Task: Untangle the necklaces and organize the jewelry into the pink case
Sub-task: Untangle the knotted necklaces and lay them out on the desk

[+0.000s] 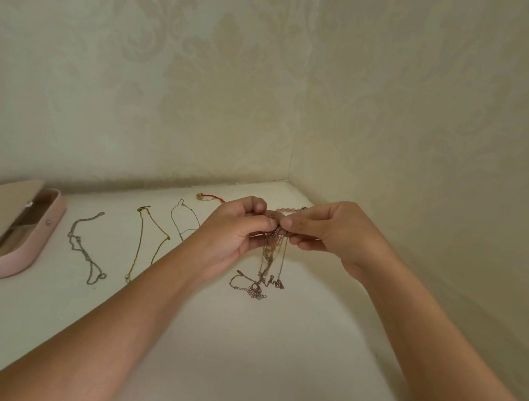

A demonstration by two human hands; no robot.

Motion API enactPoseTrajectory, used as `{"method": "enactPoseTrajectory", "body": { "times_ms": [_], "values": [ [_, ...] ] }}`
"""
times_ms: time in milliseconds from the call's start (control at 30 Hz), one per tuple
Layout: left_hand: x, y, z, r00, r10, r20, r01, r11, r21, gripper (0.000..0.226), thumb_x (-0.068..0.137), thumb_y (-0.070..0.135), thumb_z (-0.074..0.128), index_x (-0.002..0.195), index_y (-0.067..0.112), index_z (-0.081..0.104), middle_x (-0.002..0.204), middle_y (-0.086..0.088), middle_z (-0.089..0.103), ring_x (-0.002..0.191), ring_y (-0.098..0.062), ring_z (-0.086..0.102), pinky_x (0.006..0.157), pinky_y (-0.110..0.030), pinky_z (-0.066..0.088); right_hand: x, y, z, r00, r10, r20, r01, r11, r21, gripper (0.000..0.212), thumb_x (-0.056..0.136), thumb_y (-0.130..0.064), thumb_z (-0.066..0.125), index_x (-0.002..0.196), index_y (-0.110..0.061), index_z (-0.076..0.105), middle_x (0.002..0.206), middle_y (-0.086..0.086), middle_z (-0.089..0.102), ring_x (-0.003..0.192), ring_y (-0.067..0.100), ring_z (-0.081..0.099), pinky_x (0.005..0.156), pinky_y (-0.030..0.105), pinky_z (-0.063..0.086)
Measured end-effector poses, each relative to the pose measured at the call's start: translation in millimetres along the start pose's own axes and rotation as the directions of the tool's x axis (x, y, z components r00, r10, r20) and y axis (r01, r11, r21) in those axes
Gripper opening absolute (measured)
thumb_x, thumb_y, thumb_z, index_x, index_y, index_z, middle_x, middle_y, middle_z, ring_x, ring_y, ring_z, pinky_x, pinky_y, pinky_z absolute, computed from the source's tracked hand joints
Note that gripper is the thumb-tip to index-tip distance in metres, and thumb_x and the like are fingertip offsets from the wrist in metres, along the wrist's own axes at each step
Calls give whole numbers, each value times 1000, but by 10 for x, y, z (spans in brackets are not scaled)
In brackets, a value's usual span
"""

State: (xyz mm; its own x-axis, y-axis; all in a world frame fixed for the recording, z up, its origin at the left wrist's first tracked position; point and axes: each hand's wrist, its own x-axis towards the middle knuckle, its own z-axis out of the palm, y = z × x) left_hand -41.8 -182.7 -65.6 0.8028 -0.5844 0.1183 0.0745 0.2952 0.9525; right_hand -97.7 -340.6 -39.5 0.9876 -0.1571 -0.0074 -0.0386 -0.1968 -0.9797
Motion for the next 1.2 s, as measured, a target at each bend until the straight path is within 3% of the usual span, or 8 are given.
{"method": "enactPoseTrajectory", "body": {
  "times_ms": [133,300,433,633,767,967,1100,1200],
  "values": [
    [7,-31,11,999,3,-36,-1,999,34,33,86,-20,44,77,12,42,74,-5,65,67,-18,61,64,-26,53,-12,-9,21,1000,-18,-26,17,1000,-25,8,77,-4,76,84,-6,73,78,7,70,61,8,62,59,14,52],
    [4,-68,36,1000,1,0,-1,993,118,35,82,-23,42,78,12,43,63,3,57,62,-12,55,67,-26,48,5,35,85,987,-121,-106,95,970,-222,19,76,5,67,77,-13,64,62,0,63,59,13,58,68,29,50],
    [-9,-73,15,999,-4,42,-4,978,206,37,80,-23,44,71,13,47,64,3,54,66,-12,52,70,-24,45,33,93,157,984,-143,-105,115,965,-236,23,81,3,62,85,-20,61,71,0,64,66,10,60,77,34,51],
    [-6,-51,17,999,30,-27,-25,980,197,37,75,-22,38,70,12,50,65,3,56,63,-9,50,58,-16,40,8,98,241,983,-158,-96,131,962,-239,24,78,3,66,85,-18,57,77,1,65,66,12,59,67,25,46],
    [-6,-27,17,997,24,-71,-17,996,89,26,74,-11,40,71,13,51,65,3,56,64,-9,51,66,-25,37,38,124,266,983,-145,-112,118,969,-217,15,81,-1,65,83,-15,61,69,-2,61,64,12,58,78,38,53],
    [-34,36,33,996,-9,-84,-7,982,-189,21,86,1,32,84,10,51,60,0,49,56,-13,51,61,-24,42,35,116,227,975,-159,-153,104,943,-315,23,83,-2,61,72,-23,62,67,-1,61,65,14,57,68,30,48],
    [-44,42,43,995,-16,-95,-2,983,-184,31,90,5,37,111,9,59,56,1,43,43,-9,36,55,-22,31,0,82,206,967,-188,-172,127,940,-316,25,82,-3,63,67,-24,63,69,2,65,67,15,60,71,32,52],
    [-41,56,25,995,-6,-95,-10,987,-162,41,92,3,37,126,16,57,59,3,42,38,-6,29,57,-24,28,2,73,207,986,-128,-111,106,977,-183,20,84,-3,63,71,-17,67,78,9,69,63,13,62,74,32,55]
  ]
}}
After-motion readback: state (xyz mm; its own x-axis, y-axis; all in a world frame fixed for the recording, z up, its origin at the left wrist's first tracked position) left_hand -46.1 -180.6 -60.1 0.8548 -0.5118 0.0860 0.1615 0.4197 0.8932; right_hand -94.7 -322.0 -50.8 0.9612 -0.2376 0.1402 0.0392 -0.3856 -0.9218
